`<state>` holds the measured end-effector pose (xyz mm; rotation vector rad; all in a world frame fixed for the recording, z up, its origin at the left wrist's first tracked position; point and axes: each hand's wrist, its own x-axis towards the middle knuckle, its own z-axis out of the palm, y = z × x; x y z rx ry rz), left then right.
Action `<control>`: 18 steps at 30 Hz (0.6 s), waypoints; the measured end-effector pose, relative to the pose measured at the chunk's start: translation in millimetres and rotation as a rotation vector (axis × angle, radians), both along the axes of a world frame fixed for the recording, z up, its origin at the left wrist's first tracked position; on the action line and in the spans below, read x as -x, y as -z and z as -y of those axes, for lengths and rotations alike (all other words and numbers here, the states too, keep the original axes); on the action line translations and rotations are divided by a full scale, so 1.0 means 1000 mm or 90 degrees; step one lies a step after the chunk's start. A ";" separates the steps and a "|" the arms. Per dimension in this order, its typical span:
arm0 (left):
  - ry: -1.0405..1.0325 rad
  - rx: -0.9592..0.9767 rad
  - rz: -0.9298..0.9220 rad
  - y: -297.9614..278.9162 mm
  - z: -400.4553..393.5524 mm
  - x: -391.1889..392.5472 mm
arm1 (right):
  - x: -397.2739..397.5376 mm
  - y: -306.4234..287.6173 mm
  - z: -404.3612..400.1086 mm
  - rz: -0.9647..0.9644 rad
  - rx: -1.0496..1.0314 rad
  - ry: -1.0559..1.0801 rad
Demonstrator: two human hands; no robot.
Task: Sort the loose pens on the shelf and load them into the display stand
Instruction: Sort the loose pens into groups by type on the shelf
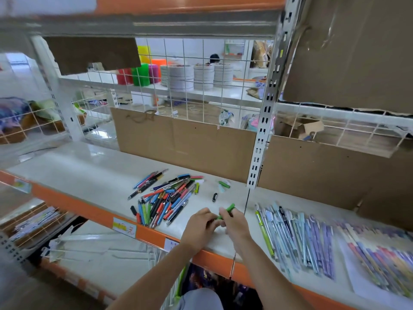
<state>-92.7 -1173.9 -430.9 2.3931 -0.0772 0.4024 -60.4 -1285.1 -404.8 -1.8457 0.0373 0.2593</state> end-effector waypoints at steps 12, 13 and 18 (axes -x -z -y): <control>-0.327 -0.201 -0.100 -0.001 -0.068 -0.010 | -0.024 -0.010 0.045 0.163 0.688 -0.203; -0.335 -0.216 -0.111 0.002 -0.068 -0.011 | -0.025 -0.009 0.045 0.169 0.715 -0.192; -0.341 -0.233 -0.102 0.015 -0.066 -0.009 | -0.034 -0.008 0.028 0.220 0.708 -0.208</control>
